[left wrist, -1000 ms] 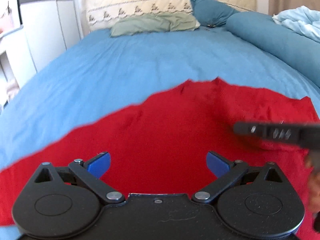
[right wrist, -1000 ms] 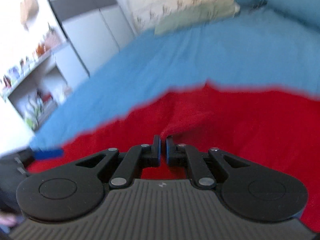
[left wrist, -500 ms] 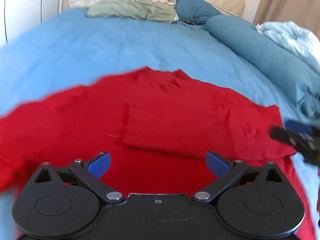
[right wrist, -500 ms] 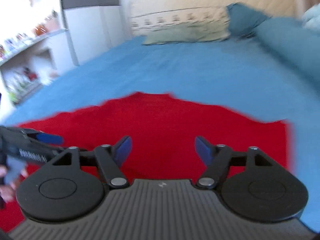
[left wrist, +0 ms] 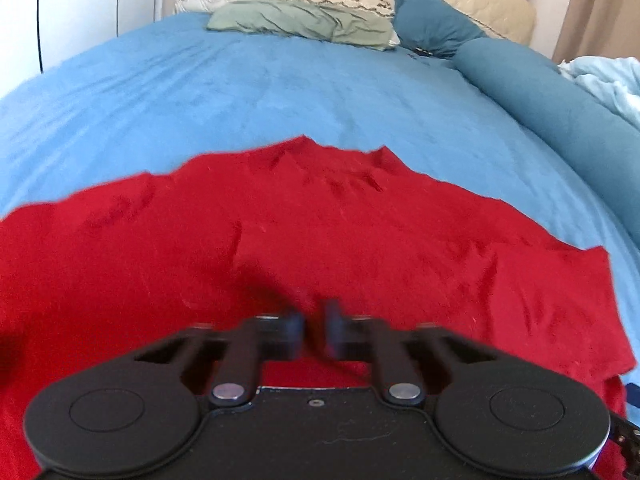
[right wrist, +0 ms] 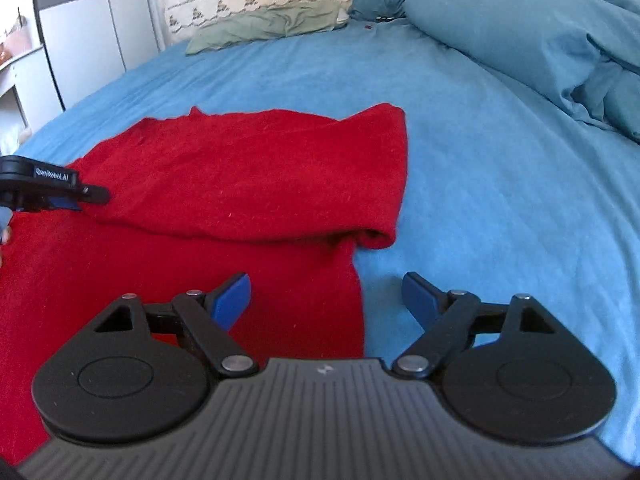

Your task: Fold small clothes

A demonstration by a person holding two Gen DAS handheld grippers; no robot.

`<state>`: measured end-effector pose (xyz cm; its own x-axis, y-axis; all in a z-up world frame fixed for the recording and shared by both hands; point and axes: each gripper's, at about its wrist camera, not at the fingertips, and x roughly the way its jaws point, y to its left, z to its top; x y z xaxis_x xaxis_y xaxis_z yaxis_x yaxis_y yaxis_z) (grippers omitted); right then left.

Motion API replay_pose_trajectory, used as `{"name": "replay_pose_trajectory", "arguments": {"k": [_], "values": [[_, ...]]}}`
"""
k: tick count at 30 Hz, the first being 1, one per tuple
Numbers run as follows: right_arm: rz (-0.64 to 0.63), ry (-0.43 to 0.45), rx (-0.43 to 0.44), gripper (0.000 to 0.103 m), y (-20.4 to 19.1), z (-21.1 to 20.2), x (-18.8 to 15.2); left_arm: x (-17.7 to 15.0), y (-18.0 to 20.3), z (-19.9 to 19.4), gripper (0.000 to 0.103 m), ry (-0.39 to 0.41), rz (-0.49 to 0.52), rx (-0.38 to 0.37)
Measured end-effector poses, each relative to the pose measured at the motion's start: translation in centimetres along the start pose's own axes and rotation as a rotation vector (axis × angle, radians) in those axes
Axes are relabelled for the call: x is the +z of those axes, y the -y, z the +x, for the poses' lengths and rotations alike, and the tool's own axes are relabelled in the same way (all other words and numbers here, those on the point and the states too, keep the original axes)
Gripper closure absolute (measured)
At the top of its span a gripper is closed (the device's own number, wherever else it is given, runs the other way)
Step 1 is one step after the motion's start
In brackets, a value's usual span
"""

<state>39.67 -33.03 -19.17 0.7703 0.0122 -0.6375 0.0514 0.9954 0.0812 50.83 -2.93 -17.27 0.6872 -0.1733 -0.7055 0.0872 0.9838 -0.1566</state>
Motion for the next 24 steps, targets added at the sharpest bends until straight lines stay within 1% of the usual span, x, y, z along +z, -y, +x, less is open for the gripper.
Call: {"name": "replay_pose_trajectory", "arguments": {"k": [3,5,7,10,13,15,16,18,21,23,24], "values": [[-0.039,0.004,-0.025,0.004,-1.0,1.0,1.1,0.7,0.4,-0.6,0.099,0.048,0.02,0.011],[-0.052,0.01,-0.042,0.004,-1.5,1.6,1.8,1.3,0.6,-1.7,0.099,0.102,0.038,0.018],[-0.055,0.011,-0.055,0.004,-2.1,2.5,2.5,2.3,0.3,-3.5,0.099,0.174,0.046,0.024],[-0.058,0.003,-0.057,0.004,-2.2,3.4,3.3,3.5,-0.7,-6.3,0.099,0.284,0.054,0.063],[-0.074,0.005,-0.073,0.004,-2.6,4.2,4.1,3.4,-2.5,-8.6,0.099,0.363,0.061,0.111],[-0.07,0.004,-0.073,0.004,-2.5,4.6,4.4,2.7,-3.8,-9.2,0.099,0.383,0.065,0.141],[-0.064,0.001,-0.067,0.004,-2.4,4.9,4.6,2.3,-4.4,-9.3,0.099,0.38,0.063,0.156],[-0.048,-0.005,-0.074,0.004,-2.1,5.3,4.9,1.3,-5.6,-8.8,0.099,0.352,0.055,0.161],[-0.022,-0.007,-0.106,0.004,-1.4,5.4,5.1,-0.4,-6.9,-8.2,0.099,0.314,0.028,0.169],[-0.027,0.0,-0.164,0.004,-0.8,5.0,4.9,-1.3,-7.2,-7.7,0.099,0.297,0.009,0.17],[-0.024,-0.003,-0.177,0.004,-0.3,4.9,4.9,-1.9,-7.4,-7.7,0.099,0.29,-0.002,0.167]]}}
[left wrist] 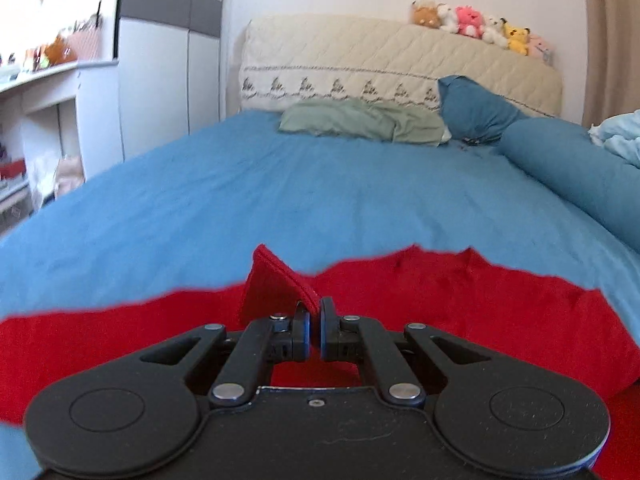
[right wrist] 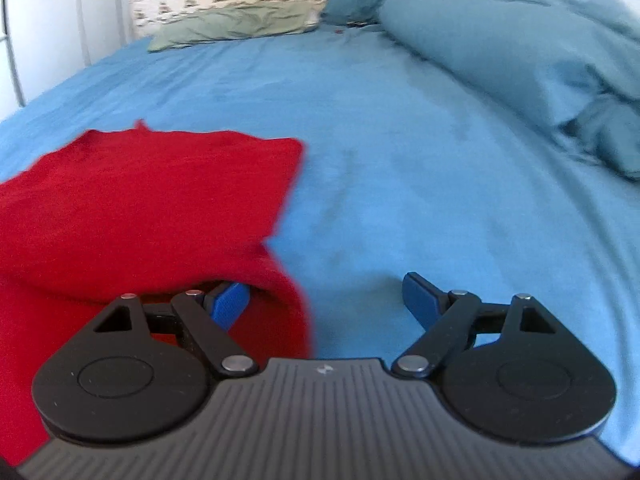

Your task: Fold small clothes

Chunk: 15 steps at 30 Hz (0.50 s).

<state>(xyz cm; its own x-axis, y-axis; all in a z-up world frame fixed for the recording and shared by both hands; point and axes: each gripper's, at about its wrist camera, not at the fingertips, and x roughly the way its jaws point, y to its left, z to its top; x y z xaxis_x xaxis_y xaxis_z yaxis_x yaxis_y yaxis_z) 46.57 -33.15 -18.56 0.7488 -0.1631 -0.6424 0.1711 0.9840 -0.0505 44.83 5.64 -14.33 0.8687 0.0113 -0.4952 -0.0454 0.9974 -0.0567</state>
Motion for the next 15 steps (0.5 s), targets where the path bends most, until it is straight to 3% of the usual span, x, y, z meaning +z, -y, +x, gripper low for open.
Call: {"name": "replay_pose_trajectory", "arguments": {"k": [9,12,15], "values": [[0.031,-0.037,0.019,0.004,2.2,0.0,-0.1,-3.8,-1.9,-1.3,0.096,-0.09,0.008,0.0],[0.017,-0.051,0.018,0.004,2.1,-0.2,0.0,-4.7,-2.5,-2.0,0.085,-0.128,0.029,0.01],[-0.001,-0.068,0.026,0.004,2.2,-0.9,0.3,-5.2,-3.0,-3.8,0.065,-0.126,0.07,0.057]]}}
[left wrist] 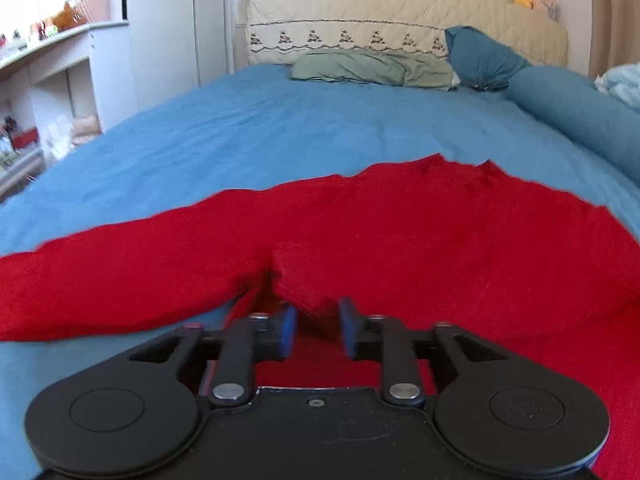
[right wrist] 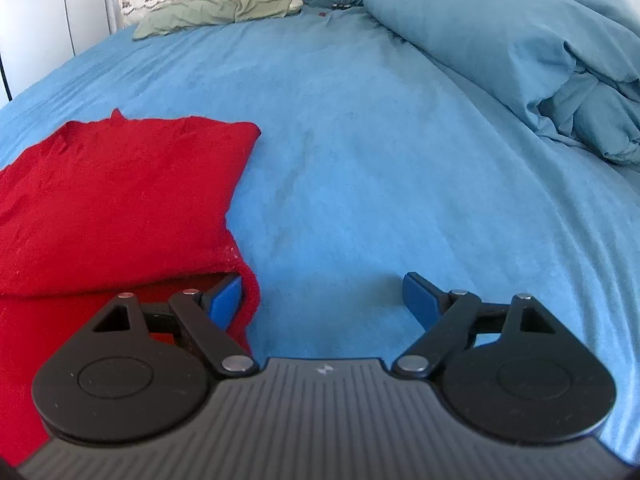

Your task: Fold small clothes

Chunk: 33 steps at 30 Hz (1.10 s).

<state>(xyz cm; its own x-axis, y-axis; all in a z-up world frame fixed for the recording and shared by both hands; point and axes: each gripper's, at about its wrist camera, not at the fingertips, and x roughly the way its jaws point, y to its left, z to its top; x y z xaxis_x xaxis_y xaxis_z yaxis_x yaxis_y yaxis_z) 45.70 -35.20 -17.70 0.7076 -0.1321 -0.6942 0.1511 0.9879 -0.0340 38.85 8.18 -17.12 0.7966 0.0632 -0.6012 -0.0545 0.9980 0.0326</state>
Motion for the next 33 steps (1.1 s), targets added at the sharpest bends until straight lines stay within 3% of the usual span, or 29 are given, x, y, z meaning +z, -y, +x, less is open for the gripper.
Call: {"name": "replay_pose_trajectory", "arguments": {"k": [3,5,6,9,13,16,21,25,28,31,33], "values": [[-0.043,0.051,0.018,0.003,-0.5,-2.3,0.2,0.0,-0.3,-2.5,0.049,0.057,0.04,-0.003],[-0.047,0.102,0.094,0.003,-1.2,-3.7,0.5,0.8,-0.1,-3.4,0.029,0.097,0.043,-0.046],[-0.036,0.115,0.143,0.003,-1.8,-4.0,0.9,1.4,0.2,-3.3,0.028,0.103,0.039,-0.077],[-0.017,0.114,0.259,0.003,-4.3,-3.2,1.7,3.1,1.5,-1.2,0.028,0.076,0.028,-0.144],[-0.035,0.083,0.314,0.003,-7.4,-0.2,1.1,4.0,2.8,2.9,0.028,0.026,0.032,-0.177],[-0.039,0.063,0.266,0.004,-6.9,1.9,-0.1,4.1,2.6,4.9,0.028,-0.009,0.036,-0.17],[-0.032,0.073,0.283,0.005,-5.5,1.6,-0.2,2.6,0.6,6.5,0.028,-0.037,-0.023,-0.175],[-0.002,0.151,0.304,0.003,-6.6,0.7,1.5,2.2,0.6,6.4,0.028,-0.015,-0.014,-0.178],[0.012,0.134,0.271,0.003,-8.2,3.2,3.7,2.2,0.7,6.4,0.028,-0.013,-0.014,-0.176],[0.019,0.081,0.173,0.003,-8.8,6.5,4.7,2.3,0.5,6.4,0.027,-0.013,-0.023,-0.188],[0.065,0.091,0.176,0.003,-7.9,7.4,4.8,2.2,0.1,6.3,0.027,-0.01,-0.031,-0.2]]}}
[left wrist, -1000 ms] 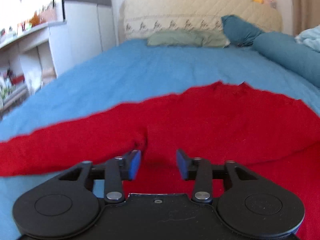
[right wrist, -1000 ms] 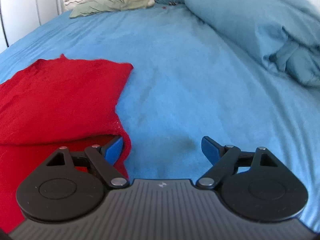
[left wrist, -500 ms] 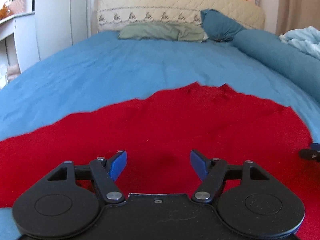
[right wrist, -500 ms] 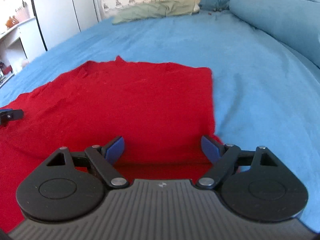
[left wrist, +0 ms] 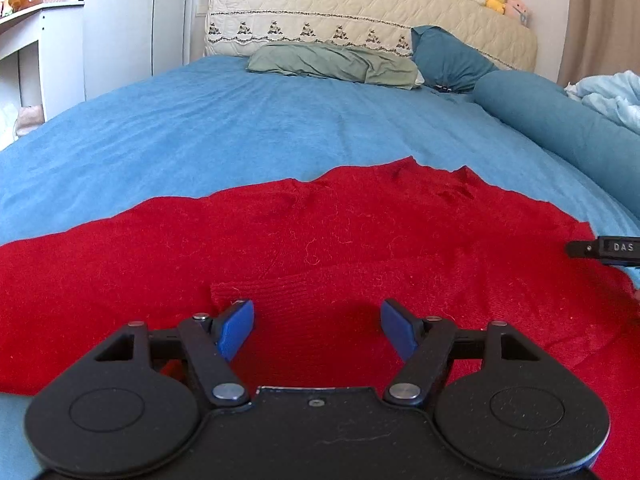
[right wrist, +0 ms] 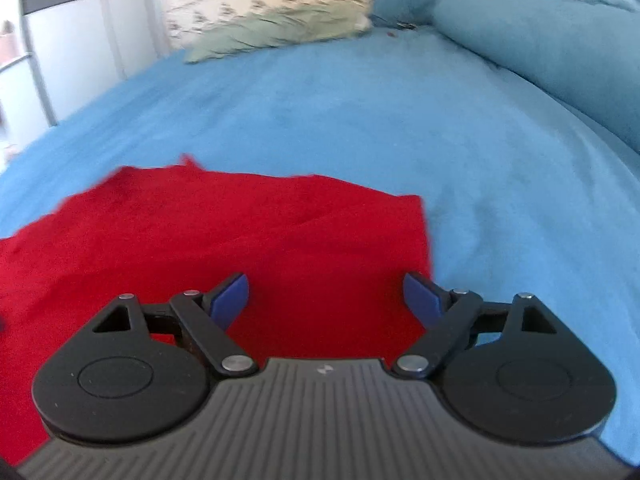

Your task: Fold small clothes

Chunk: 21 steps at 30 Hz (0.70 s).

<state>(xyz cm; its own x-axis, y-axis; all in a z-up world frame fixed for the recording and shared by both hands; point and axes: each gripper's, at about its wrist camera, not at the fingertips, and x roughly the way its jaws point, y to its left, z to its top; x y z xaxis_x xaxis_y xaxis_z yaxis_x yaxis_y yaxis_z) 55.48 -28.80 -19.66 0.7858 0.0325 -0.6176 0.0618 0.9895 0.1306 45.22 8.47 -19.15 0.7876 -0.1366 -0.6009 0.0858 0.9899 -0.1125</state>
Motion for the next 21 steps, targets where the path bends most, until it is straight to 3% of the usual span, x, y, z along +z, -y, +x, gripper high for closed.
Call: {"name": "replay_pose_trajectory", "arguments": {"k": [5,10,13,15,21], "values": [[-0.04,-0.006,-0.011,0.003,-0.5,-1.0,0.4,0.2,0.5,-0.4,0.023,0.001,0.031,0.005],[0.006,0.077,0.085,0.003,-0.2,-6.8,2.5,1.8,0.4,-6.2,0.021,0.097,-0.008,-0.023],[0.031,0.065,0.047,0.001,-0.9,-10.8,3.1,3.0,-0.8,-10.9,0.008,0.156,-0.062,-0.008],[0.064,0.068,0.074,0.001,-1.5,-13.1,3.1,3.6,-2.1,-13.8,0.0,0.204,-0.091,-0.009],[0.038,0.12,0.133,0.0,-5.8,-19.3,2.6,5.1,-8.4,-20.1,0.0,0.228,-0.149,0.121]]}}
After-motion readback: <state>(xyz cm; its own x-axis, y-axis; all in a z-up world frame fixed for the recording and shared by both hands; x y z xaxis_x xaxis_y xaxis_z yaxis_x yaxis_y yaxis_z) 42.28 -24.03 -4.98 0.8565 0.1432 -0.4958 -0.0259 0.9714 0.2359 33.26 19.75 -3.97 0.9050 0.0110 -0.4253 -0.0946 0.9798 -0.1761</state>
